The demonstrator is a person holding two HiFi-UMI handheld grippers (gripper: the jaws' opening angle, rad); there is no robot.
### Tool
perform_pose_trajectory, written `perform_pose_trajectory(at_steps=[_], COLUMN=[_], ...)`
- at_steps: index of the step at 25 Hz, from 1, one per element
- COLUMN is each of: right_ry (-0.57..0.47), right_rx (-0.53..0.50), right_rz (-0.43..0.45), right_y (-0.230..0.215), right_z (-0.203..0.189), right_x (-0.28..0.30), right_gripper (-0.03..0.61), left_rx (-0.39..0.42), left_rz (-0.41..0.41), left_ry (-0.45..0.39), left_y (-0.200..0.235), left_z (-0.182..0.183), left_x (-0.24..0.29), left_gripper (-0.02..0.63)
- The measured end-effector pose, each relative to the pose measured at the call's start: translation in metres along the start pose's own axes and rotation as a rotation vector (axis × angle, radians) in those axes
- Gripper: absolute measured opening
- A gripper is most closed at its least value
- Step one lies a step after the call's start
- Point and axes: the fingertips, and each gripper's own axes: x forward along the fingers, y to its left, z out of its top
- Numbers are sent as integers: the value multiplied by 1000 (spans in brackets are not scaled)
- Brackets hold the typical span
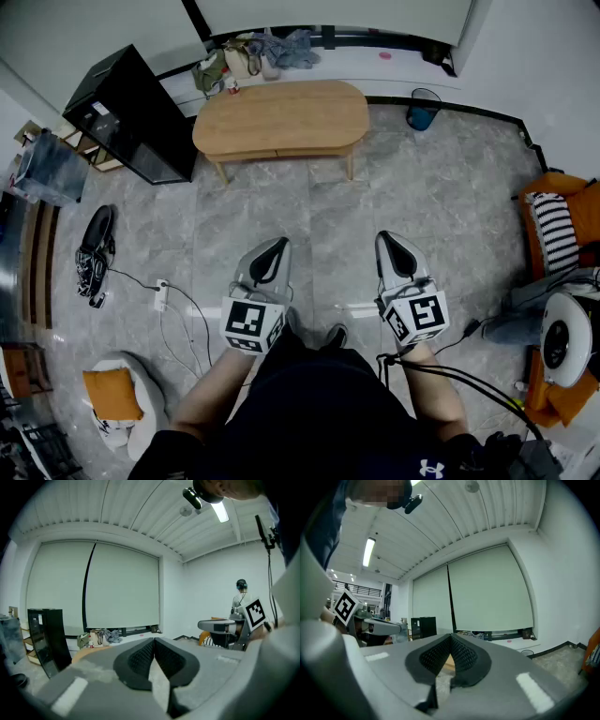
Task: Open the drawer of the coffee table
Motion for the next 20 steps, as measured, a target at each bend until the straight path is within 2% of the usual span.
perform_pose_trajectory(at_steps=[7,11,20], right_ry=[18,-5,4], right_rx=[-13,-8,-32], right_rz=[-9,-15,-100], right_y=[31,43,81], right_z=[-6,1,7], right_x=[13,28,67], right_gripper=[2,3,3], left_rx=[-16,-15,-35], left_rz=[10,9,8], left_ry=[-22,-46,-69], left_y=[34,55,142], left_z=[-4,0,-9], left_x=[-18,-22,-46], left_gripper=[5,5,5])
